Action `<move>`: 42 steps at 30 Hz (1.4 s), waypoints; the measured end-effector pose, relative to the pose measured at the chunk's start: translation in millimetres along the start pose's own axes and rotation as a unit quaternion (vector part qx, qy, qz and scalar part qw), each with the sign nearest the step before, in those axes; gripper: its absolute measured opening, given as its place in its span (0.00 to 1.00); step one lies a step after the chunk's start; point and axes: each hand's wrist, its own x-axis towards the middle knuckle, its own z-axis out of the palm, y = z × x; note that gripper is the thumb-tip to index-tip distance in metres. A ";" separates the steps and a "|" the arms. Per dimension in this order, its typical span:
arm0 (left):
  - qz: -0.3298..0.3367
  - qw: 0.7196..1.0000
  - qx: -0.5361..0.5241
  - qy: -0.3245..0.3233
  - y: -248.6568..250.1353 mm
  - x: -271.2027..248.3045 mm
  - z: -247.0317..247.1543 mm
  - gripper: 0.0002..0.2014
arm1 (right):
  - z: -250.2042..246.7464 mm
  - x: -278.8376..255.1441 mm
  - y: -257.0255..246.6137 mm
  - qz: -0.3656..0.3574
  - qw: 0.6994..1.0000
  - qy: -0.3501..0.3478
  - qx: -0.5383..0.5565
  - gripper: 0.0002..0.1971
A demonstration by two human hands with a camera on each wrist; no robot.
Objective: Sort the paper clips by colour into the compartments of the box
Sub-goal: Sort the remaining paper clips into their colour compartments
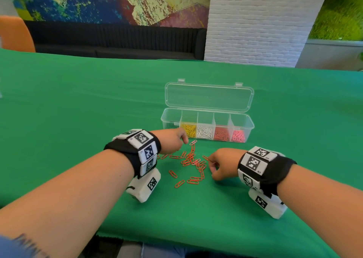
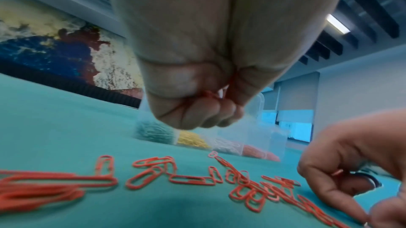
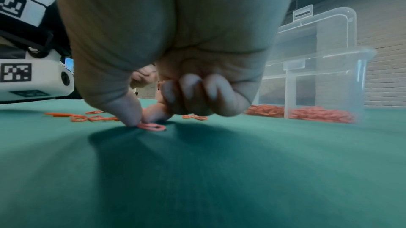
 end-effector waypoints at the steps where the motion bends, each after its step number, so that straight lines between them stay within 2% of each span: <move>1: 0.001 1.000 0.025 -0.017 7.6 1.3 -0.3 0.15 | 0.8 0.5 0.5 0.008 1.000 -0.005 0.005 0.06; 3: 0.015 0.998 0.058 -0.037 19.8 7.3 4.2 0.15 | 2.3 0.6 0.8 0.021 1.000 -0.006 0.002 0.10; 8: 0.022 0.988 0.150 -0.022 34.6 23.0 20.5 0.08 | 3.0 -1.1 -1.1 0.038 0.999 0.013 -0.010 0.13; 11: 0.014 0.983 0.180 -0.036 36.6 26.3 23.2 0.11 | 0.1 -1.4 -0.3 0.042 0.998 0.037 -0.001 0.12; 14: 0.004 0.983 0.177 -0.044 30.8 23.8 20.5 0.16 | -0.5 -1.4 1.0 0.043 0.998 0.042 -0.001 0.13; 17: 0.012 0.986 0.156 -0.048 19.4 18.0 19.9 0.11 | 0.2 -2.0 0.8 0.044 0.999 0.031 -0.008 0.13; 21: 0.017 0.989 0.142 -0.047 11.4 12.2 19.4 0.10 | -0.5 -2.3 0.2 0.050 0.998 0.028 -0.001 0.14; 24: 0.017 0.988 0.147 -0.041 15.1 12.0 22.6 0.10 | -1.4 -2.9 -1.5 0.053 0.998 0.032 0.004 0.09; 28: 0.015 0.984 0.171 -0.043 19.9 14.6 27.4 0.10 | -1.8 -4.1 -2.5 0.059 0.998 0.027 0.011 0.13; 30: 0.018 0.983 0.176 -0.040 19.6 15.9 27.7 0.09 | -2.1 -4.9 -2.2 0.057 0.998 0.024 0.012 0.09; 33: 0.006 0.981 0.192 -0.022 15.7 13.6 26.9 0.14 | -2.8 -5.7 -1.7 0.046 0.999 0.024 0.016 0.06; 38: -0.017 0.977 0.211 -0.029 9.9 11.8 28.8 0.17 | -4.5 -4.6 -1.3 0.047 0.999 0.019 0.019 0.08; 42: -0.011 0.975 0.221 -0.017 15.2 9.4 28.0 0.13 | -5.0 -5.8 -1.6 0.056 0.997 0.033 0.044 0.12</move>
